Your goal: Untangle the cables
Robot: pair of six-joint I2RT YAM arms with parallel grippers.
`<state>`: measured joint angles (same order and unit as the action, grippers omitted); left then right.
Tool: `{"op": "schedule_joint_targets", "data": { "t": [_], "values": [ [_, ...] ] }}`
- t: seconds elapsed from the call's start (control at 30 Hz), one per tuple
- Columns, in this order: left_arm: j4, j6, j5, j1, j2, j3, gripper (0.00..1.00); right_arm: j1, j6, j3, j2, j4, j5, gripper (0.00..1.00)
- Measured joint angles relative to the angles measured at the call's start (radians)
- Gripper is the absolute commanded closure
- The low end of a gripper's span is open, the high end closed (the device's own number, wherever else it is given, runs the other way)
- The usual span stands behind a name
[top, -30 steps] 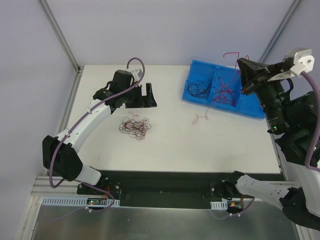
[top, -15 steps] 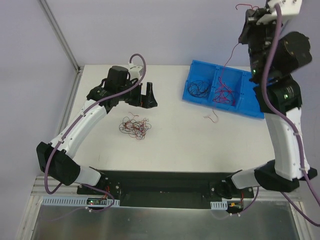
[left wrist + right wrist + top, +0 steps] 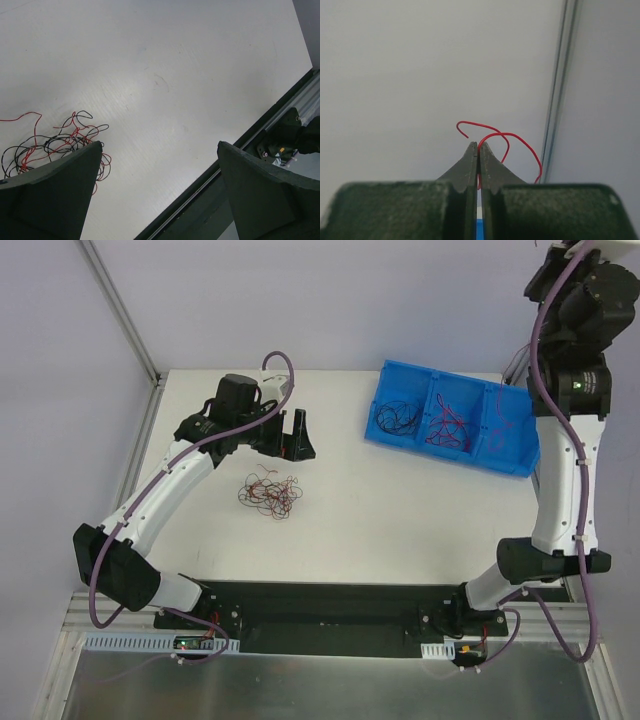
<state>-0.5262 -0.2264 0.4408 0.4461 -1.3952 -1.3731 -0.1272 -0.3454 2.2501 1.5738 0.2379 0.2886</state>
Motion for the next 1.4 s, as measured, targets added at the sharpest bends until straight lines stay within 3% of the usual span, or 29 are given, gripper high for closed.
{"op": "schedule_joint_targets", "data": {
  "t": [0.2,0.63,1.17,1.4],
  "values": [
    [0.0,0.0,0.004,0.0,0.0,0.0,0.02,0.114,0.103,-0.025,0.002,-0.026,-0.064,1.0],
    [0.0,0.0,0.017,-0.003,-0.006,0.0,0.02,0.164,0.188,-0.073,0.131,-0.055,-0.14,1.0],
    [0.0,-0.001,0.025,-0.01,-0.006,0.0,0.02,0.188,0.323,-0.637,0.148,-0.082,-0.213,1.0],
    [0.0,-0.001,0.034,-0.01,-0.014,0.0,0.02,0.188,0.372,-0.676,0.317,-0.048,-0.317,1.0]
  ]
}}
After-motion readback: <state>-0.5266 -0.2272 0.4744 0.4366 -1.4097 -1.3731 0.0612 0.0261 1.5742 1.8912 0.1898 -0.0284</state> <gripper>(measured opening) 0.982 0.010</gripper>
